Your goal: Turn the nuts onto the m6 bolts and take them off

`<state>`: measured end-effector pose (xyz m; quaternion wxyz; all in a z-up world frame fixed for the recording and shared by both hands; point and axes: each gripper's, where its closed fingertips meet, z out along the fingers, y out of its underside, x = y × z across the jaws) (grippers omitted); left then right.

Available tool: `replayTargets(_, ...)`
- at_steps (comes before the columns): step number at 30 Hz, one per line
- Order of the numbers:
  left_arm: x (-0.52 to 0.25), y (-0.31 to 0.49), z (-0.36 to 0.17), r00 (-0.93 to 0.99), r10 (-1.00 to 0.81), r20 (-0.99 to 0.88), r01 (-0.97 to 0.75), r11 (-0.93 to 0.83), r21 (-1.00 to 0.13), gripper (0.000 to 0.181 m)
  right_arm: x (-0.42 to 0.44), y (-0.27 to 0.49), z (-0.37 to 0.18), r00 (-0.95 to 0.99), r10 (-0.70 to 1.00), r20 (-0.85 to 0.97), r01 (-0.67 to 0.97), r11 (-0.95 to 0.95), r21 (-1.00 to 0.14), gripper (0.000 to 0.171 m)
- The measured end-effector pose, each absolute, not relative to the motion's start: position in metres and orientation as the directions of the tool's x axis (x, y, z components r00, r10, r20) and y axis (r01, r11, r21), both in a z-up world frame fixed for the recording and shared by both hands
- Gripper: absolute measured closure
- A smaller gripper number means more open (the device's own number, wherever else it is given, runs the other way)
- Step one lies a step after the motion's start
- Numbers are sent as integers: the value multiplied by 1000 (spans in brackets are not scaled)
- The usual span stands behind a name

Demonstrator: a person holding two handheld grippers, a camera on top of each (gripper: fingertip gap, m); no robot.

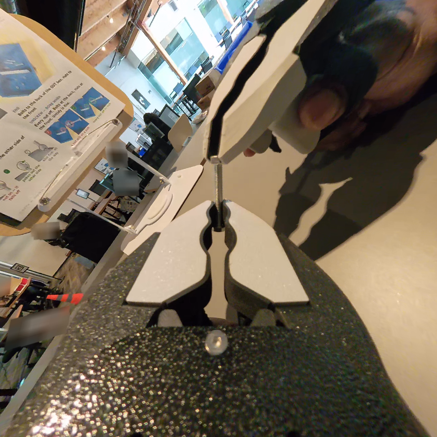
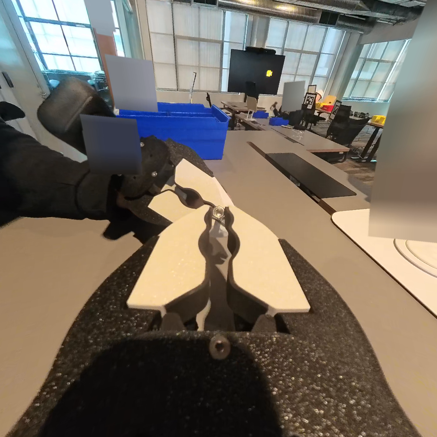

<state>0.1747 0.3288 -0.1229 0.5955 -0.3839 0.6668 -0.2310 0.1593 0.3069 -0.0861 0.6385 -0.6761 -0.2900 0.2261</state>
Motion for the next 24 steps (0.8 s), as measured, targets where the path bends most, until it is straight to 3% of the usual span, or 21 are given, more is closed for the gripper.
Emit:
replayTargets(9, 172, 322, -117, -15, -812, -583, -180, 576, -798, 177, 154, 303, -80, 734, 668, 126, 142, 31, -989, 161)
replayTargets(13, 171, 329, -114, 39, -774, -632, -211, 612, -763, 177, 155, 308, -79, 760, 645, 76, 113, -15, -994, 161)
replayTargets(16, 168, 341, -106, 128, -677, -724, -267, 680, -683, 176, 155, 314, -75, 793, 608, -42, 14, -88, -996, 161)
replayTargets(20, 161, 357, -97, 210, -500, -840, -388, 746, -541, 177, 155, 326, -72, 786, 517, -339, -251, -234, -939, 161)
replayTargets(24, 161, 362, -100, 213, -499, -840, -420, 729, -540, 177, 158, 332, -74, 743, 433, -511, -411, -307, -858, 161)
